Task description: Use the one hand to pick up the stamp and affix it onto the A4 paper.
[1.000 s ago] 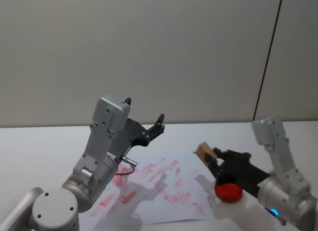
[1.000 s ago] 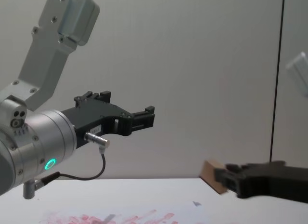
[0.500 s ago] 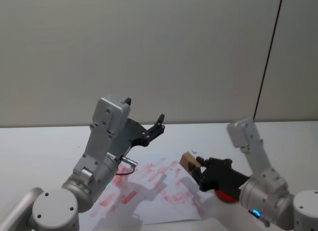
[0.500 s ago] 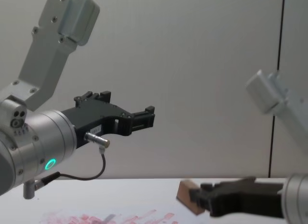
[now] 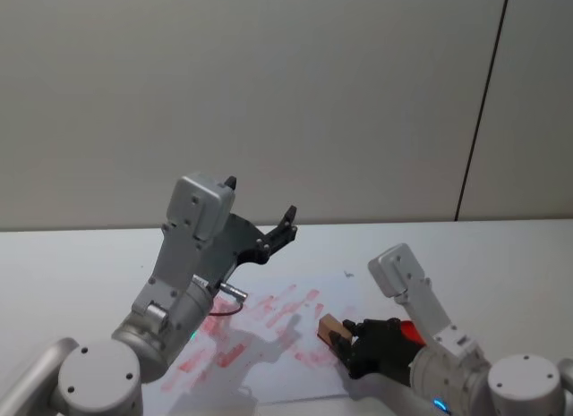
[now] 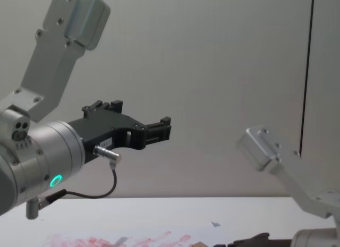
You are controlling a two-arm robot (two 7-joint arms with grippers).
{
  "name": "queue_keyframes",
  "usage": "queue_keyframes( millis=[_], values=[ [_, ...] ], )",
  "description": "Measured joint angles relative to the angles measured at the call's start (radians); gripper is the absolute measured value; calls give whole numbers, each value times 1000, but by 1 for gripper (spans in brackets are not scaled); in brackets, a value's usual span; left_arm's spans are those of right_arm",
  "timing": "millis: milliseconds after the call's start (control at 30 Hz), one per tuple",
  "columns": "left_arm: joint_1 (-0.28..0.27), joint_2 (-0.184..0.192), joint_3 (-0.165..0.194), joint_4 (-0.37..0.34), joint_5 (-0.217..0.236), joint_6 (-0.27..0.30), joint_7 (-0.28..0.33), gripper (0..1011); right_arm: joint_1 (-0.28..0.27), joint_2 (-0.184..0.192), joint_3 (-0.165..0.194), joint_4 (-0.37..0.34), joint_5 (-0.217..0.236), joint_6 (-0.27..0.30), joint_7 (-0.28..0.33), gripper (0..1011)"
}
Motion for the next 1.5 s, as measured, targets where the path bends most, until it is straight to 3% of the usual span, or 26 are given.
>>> queue_keyframes(
  millis=[267,533,867,1000,1067,1233,1500],
  values=[
    [0,0,0,0,0,0,0,1002,9,-10,-12,31,-24,4,-3,223],
    [0,0,0,0,0,0,0,1001,10,-14,-12,32,-9,1,-12,223],
    [0,0,0,0,0,0,0,1002,5,-3,14,-55,76,-4,-27,224],
    [0,0,0,0,0,0,0,1001,-2,12,37,-110,131,-2,-46,224],
    [0,0,0,0,0,0,0,1001,-11,28,58,-152,171,4,-63,224],
    [0,0,0,0,0,0,0,1001,-29,62,91,-207,219,16,-86,224],
    [0,0,0,0,0,0,0,1002,-63,121,131,-255,250,44,-103,224]
  ],
)
